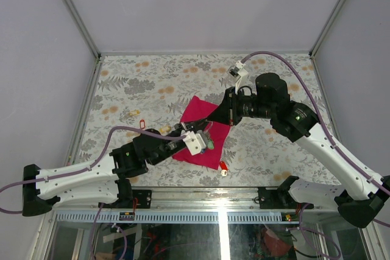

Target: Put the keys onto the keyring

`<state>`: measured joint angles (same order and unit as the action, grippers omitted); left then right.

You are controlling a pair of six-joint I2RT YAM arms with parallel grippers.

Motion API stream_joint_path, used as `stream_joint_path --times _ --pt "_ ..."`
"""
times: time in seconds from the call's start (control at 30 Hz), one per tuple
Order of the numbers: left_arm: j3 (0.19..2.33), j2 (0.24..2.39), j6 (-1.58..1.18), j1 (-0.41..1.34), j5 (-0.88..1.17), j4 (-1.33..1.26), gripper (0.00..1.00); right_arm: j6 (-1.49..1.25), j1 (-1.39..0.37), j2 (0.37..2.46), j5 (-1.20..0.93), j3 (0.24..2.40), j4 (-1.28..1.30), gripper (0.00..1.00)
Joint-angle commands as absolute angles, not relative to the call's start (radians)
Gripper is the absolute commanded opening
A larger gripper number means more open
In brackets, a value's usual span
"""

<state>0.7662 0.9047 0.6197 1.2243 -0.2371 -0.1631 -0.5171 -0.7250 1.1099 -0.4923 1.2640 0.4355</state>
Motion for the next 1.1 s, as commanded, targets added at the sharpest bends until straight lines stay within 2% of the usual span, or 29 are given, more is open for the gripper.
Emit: stream_joint_path --times 0.0,0.03,0.23,0.37,0.47,0.7,0.87,1.07 --pt "0.77 0.898 0.628 1.231 -0.237 -0.222 0.04 -0.533 -0.731 1.1 -0.538 1.322 0.388 0.0" --pt "0.772 0.9 0.619 1.231 -0.247 -0.222 0.0 -0.535 -0.732 1.1 -0.539 1.321 0.388 0.0" --pt "0.776 0.884 0.532 1.231 -0.314 -0.257 0.0 -0.524 -0.731 1.097 -0.523 1.312 0.39 0.01" --pt "0.773 0.873 0.501 1.231 -0.322 -0.247 0.0 -0.515 -0.732 1.066 -0.473 1.31 0.375 0.36" --pt "0.775 0.873 0.48 1.23 -0.328 -0.223 0.0 -0.51 -0.732 1.019 -0.401 1.296 0.353 0.47" --pt "0.797 0.883 0.427 1.23 -0.361 -0.159 0.0 -0.487 -0.732 0.916 -0.198 1.211 0.426 0.54" --pt "0.916 0.972 0.282 1.23 -0.479 0.011 0.0 -0.513 -0.731 0.854 -0.029 1.109 0.531 0.56" --pt "0.925 0.962 0.197 1.23 -0.518 0.026 0.0 -0.593 -0.732 0.793 0.097 1.003 0.651 0.56"
